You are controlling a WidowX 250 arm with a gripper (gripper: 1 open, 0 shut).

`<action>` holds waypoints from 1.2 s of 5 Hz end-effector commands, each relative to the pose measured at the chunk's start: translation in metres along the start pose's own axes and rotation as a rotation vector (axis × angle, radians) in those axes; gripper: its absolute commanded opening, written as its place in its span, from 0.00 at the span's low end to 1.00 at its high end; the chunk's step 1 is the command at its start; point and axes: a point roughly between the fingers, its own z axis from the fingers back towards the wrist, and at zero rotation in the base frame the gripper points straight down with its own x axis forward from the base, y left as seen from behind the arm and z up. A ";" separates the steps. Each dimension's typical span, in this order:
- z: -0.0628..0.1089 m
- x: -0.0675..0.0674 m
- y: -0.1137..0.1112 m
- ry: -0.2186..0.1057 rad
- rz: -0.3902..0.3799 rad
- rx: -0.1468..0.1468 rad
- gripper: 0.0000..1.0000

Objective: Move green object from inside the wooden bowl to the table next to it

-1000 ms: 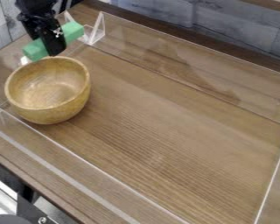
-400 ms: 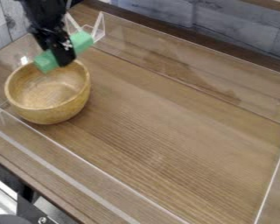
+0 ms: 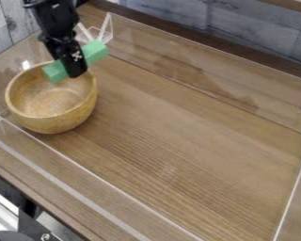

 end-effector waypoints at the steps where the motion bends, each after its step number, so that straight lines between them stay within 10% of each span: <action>1: 0.009 0.005 0.005 -0.023 0.003 0.030 0.00; 5: -0.016 0.033 -0.011 -0.044 0.094 0.010 0.00; 6: -0.023 0.022 -0.004 -0.036 0.080 0.001 0.00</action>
